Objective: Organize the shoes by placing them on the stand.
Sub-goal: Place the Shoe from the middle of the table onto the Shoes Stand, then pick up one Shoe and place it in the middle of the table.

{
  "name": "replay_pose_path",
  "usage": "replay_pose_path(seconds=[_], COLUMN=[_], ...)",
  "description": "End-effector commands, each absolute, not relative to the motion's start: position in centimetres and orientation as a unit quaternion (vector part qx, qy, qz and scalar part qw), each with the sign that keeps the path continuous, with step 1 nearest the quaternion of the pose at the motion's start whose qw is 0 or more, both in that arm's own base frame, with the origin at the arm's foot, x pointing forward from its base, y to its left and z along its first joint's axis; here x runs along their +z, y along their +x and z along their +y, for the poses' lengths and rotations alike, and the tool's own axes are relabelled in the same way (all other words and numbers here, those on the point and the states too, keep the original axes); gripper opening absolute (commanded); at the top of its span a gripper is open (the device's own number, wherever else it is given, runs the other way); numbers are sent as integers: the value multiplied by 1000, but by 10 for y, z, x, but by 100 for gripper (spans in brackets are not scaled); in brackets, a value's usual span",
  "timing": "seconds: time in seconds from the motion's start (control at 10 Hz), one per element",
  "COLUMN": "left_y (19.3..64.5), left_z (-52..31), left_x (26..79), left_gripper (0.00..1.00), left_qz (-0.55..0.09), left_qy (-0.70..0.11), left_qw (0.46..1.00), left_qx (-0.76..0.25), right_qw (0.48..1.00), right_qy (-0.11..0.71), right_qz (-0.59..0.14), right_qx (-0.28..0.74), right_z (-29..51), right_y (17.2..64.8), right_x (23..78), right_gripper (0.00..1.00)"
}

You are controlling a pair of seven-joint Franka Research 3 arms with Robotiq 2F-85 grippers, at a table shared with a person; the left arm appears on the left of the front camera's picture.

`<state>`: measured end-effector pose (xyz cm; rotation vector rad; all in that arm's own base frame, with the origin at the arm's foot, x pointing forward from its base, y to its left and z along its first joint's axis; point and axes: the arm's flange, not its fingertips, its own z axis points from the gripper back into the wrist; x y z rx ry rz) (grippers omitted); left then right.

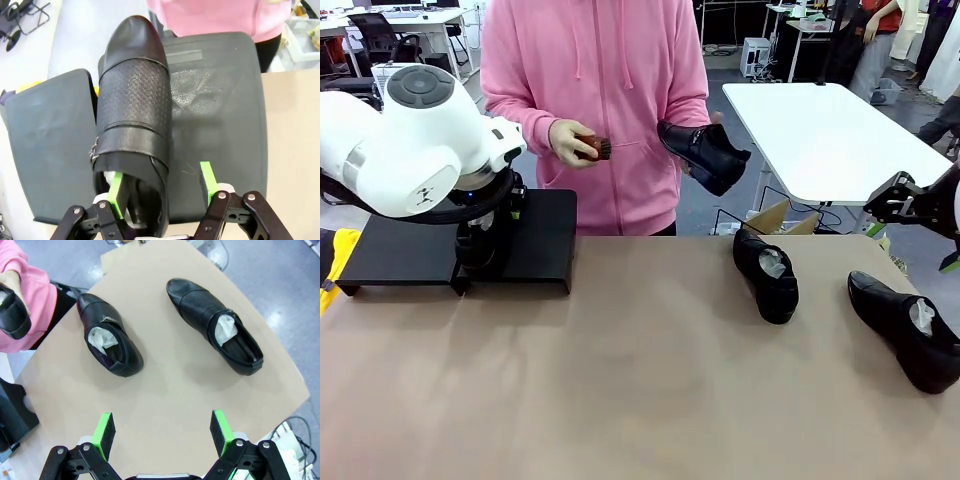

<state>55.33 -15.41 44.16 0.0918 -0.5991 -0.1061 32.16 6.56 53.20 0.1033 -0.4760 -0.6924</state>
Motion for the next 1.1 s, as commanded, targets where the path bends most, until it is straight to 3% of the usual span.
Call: replay_pose_path(seconds=[0.0,0.1,0.2,0.9,1.0], left_y=[519,495,543,542,505], left_z=[-155,-153,-156,-157,-173], left_x=[454,462,449,444,468], left_gripper=[73,73,73,73,73], left_qz=[-309,-310,-300,-295,-312], left_qy=[36,17,42,37,3], left_qw=[950,950,952,954,949], left_qx=[-33,-29,-46,-42,-42], right_qw=[910,910,910,910,910], right_qy=[56,56,56,56,56], right_qz=[-235,-235,-235,-235,-235], right_qx=[-336,-336,-336,-336,-336], right_z=[65,65,65,65,65], right_y=[323,323,323,323,323], right_x=[532,532,532,532,532], right_gripper=[100,100,100,100,100])
